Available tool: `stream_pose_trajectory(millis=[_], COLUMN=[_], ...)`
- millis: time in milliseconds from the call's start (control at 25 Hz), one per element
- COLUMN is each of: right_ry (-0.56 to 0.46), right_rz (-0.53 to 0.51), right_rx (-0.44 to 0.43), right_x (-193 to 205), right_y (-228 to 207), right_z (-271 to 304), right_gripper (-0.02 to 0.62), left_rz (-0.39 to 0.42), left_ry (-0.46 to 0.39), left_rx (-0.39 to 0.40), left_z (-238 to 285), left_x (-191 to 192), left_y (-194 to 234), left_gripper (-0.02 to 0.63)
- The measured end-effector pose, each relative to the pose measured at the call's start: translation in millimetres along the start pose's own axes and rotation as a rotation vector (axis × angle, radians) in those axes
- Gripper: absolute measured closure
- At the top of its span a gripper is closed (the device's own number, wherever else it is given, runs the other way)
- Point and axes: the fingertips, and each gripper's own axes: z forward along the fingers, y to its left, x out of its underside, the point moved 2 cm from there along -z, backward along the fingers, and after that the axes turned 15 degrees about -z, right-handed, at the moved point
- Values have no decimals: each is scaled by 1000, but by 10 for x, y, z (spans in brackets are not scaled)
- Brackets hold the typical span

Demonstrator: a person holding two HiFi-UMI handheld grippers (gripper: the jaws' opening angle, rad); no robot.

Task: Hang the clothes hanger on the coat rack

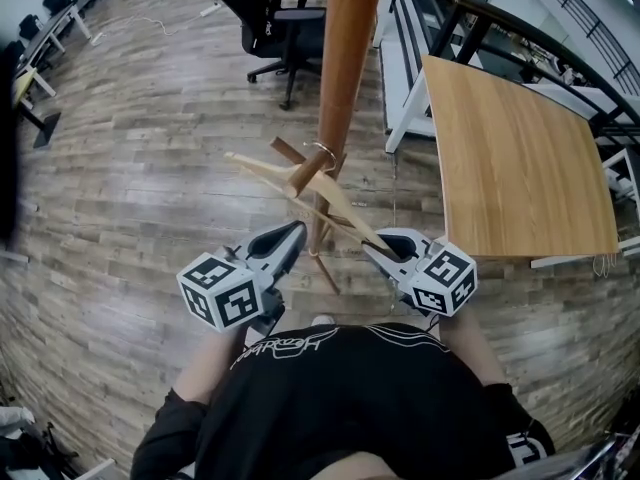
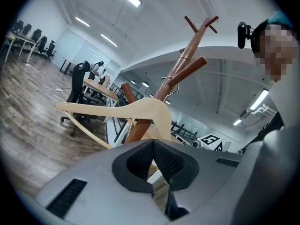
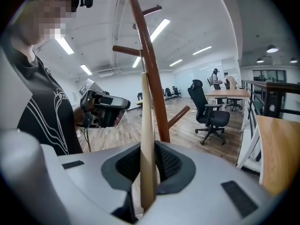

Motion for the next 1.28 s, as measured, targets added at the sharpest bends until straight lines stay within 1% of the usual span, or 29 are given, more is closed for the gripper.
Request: stream_pose_trajectory(millis=[40, 80, 160, 200, 240, 440, 520, 720, 840, 960, 1000, 1040, 1120, 1280], right_ry=[0, 2, 3, -2, -11, -88, -116, -176, -197, -234, -251, -269, -301, -333], right_rz=[-3, -8, -17, -19, -18, 24, 40, 62, 51, 40, 42, 47, 65, 81], right_rx=[2, 5, 14, 25, 42, 164, 198, 204, 192, 154, 143, 131, 103, 56], right_x=[-7, -15, -35, -50, -69, -190, -222, -240, -199, -178, -173, -163, -122, -44], right_y=[-5, -1, 31, 47, 54, 20, 85, 537, 902, 1311, 1452, 1591, 1862, 2332], right_z=[-5, -11, -39, -69, -114, -522, -737, -1234, -1504, -1748, -1824, -1900, -2040, -2255], right_gripper=[530, 507, 405, 376, 361, 351, 351, 351, 353, 363, 399, 460, 521, 546], left_rz=[2, 5, 12, 14, 17, 30, 35, 44, 55, 61, 61, 63, 67, 72], left_ry=[0, -1, -3, -5, -7, -17, -17, -21, -28, -35, -36, -37, -44, -58], left_rx=[2, 4, 6, 7, 7, 9, 12, 32, 46, 56, 54, 52, 45, 32], left_z=[0, -5, -33, -54, -75, -164, -204, -342, -457, -625, -697, -770, -920, -1233], left_x=[0, 2, 20, 34, 50, 172, 268, 633, 892, 1186, 1298, 1412, 1638, 2041], left_y=[-7, -21, -61, -86, -116, -321, -447, -834, -1093, -1380, -1472, -1562, -1730, -2005], left_gripper=[598, 598, 598, 598, 598, 598, 598, 598, 598, 598, 598, 598, 598, 598])
